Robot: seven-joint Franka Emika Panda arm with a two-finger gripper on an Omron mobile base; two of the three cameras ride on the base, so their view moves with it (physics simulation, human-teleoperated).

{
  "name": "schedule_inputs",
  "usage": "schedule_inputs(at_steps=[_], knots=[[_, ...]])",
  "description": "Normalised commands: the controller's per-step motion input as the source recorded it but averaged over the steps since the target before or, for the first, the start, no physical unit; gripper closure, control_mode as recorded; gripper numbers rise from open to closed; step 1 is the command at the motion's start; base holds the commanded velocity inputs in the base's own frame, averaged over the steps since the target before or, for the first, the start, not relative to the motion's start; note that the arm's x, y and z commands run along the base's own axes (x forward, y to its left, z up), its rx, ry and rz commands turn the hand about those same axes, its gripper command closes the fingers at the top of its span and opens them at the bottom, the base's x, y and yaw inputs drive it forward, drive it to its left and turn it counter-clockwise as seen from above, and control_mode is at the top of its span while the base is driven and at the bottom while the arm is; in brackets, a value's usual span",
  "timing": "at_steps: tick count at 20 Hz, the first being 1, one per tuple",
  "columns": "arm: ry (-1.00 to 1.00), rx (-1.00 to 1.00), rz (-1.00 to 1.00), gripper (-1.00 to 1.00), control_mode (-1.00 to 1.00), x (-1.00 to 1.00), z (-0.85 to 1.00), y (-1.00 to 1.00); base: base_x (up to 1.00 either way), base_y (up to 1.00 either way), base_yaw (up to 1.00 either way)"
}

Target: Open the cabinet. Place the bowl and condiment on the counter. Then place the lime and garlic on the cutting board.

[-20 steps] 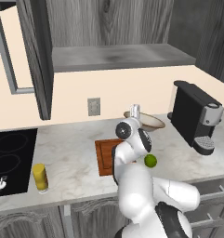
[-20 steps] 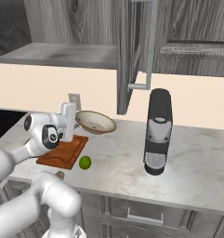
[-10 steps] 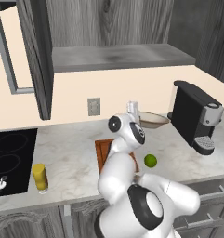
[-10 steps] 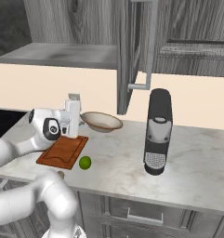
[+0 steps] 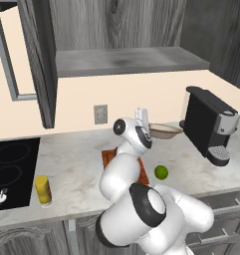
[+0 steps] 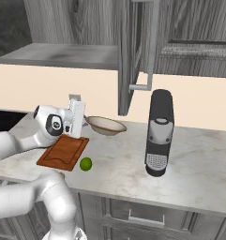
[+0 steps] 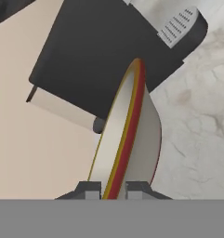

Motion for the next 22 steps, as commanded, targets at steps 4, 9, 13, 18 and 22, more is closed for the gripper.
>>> schedule_inputs(at_steps=[4,9,13,18,22], knots=[[-0.07,0.08,-0.01,1.00,-1.00,0.22,-0.44,0.06,0.00,0.00,0.00],[-0.11,0.07,0.00,1.00,-1.00,0.19,-0.35,0.02,0.00,0.00,0.00],[-0.10,0.07,0.00,1.00,-1.00,0.16,-0.27,0.01,0.00,0.00,0.00],[-0.10,0.06,0.00,1.00,-1.00,0.19,-0.25,0.05,0.00,0.00,0.00],[-0.09,0.05,-0.01,1.00,-1.00,0.23,-0.24,0.09,0.00,0.00,0.00]])
